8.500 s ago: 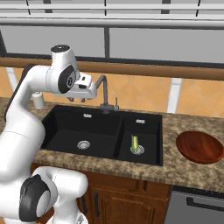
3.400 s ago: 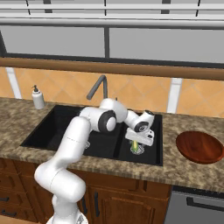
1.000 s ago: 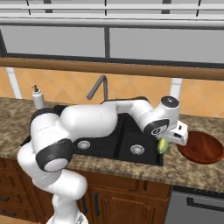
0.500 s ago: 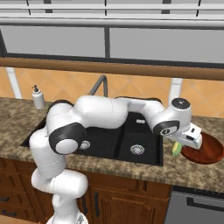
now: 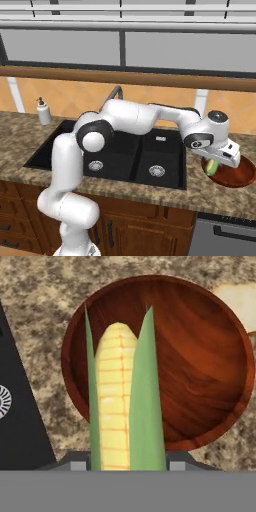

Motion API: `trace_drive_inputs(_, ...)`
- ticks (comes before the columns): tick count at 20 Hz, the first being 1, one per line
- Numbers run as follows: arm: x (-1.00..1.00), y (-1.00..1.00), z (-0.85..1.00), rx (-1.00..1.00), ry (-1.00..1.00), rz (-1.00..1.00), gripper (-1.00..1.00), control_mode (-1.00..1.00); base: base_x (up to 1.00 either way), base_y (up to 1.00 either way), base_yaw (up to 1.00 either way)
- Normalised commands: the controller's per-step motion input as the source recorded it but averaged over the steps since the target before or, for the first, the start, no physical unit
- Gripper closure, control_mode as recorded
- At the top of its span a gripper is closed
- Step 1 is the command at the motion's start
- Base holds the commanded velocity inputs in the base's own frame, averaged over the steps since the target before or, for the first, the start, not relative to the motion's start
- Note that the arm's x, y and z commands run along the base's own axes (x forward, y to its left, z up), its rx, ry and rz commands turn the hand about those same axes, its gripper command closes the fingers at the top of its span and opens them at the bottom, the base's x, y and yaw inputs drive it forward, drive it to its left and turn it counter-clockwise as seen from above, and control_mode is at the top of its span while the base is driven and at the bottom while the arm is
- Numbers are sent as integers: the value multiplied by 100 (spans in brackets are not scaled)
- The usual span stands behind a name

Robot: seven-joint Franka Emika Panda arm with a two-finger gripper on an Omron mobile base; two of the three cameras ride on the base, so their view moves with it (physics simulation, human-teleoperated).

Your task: Pick the corn from the sink and place it in the bowl. Then pick the bowl and place it in the microwave. Then close the microwave door and press the start button.

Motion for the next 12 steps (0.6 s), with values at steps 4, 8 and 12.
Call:
trace_drive_inputs(4, 44, -46, 0, 9, 5, 0, 100, -100, 0, 0, 0)
trace_drive_inputs(8, 48, -38, -13, 8, 8, 0, 100, -100, 0, 0, 0)
trace_drive_inputs(12, 21, -1, -86, 0, 3, 0, 100, -100, 0, 0, 0)
